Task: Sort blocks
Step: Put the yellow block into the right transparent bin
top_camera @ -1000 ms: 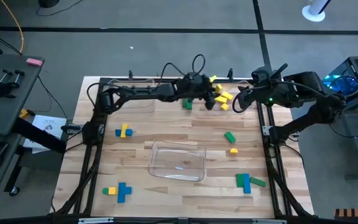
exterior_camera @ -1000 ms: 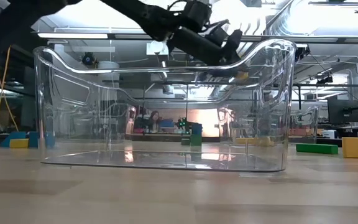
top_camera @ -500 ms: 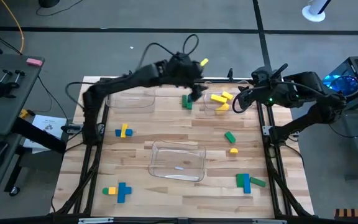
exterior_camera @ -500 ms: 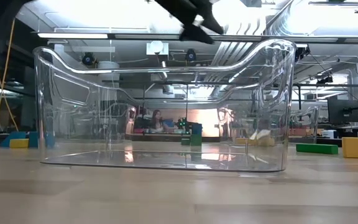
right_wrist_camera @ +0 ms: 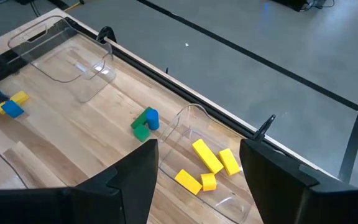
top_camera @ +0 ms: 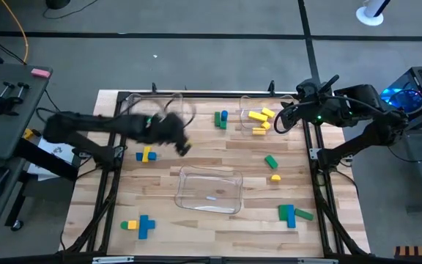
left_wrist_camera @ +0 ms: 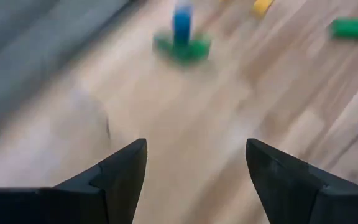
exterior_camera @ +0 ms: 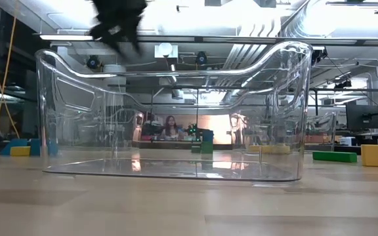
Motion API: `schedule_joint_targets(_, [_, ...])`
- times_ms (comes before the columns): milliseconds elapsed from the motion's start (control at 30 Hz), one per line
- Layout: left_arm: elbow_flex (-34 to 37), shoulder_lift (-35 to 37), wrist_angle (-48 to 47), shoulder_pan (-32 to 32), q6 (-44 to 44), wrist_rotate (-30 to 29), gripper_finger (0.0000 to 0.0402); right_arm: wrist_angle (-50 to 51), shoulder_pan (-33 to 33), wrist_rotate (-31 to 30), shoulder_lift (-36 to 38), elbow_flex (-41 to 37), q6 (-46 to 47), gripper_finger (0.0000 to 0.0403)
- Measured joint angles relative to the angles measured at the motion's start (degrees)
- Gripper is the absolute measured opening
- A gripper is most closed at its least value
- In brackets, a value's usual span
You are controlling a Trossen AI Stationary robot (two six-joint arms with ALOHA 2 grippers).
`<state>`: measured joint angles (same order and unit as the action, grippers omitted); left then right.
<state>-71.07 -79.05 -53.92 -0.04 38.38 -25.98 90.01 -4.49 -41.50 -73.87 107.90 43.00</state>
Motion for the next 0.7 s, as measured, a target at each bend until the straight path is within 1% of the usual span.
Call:
schedule_joint_targets(67, [8.4,4.9,-0.9,-2.3,12.4,3.1,0.0259,0.0,0.0,-0.1,0.0,0.0,0.0,0.0224])
schedule_joint_targets(133, [14.3,9.3,-3.5,-3.2,24.2,6.5,0.0259,0.0,0.0,-0.1,0.0,0.0,0.0,0.0224])
schedule_joint_targets(200, [18.1,12.5,-7.1,-3.1,33.6,7.8,0.0259,0.0,0.0,-0.3,0.0,0.0,0.0,0.0224])
schedule_joint_targets(300, [21.5,15.6,-13.1,-3.0,42.7,7.3,0.0259,-0.1,0.0,-0.3,0.0,0.0,0.2,0.0224])
schedule_joint_targets(367, [23.6,16.5,-15.4,-2.3,46.2,6.8,0.0259,-0.2,0.0,-0.3,0.0,0.0,0.3,0.0224])
schedule_joint_targets(433, [25.6,16.8,-15.6,-1.3,47.0,6.9,0.0259,-0.4,0.0,-0.3,0.0,0.0,0.4,0.0224])
schedule_joint_targets(533, [28.5,16.4,-13.2,0.5,46.6,8.9,0.0259,-0.8,0.0,-0.2,0.0,0.0,0.6,0.0224])
schedule_joint_targets(700, [32.2,15.2,-7.9,4.6,43.7,9.0,0.0259,-1.3,0.0,-0.2,-0.7,0.0,0.5,0.0224])
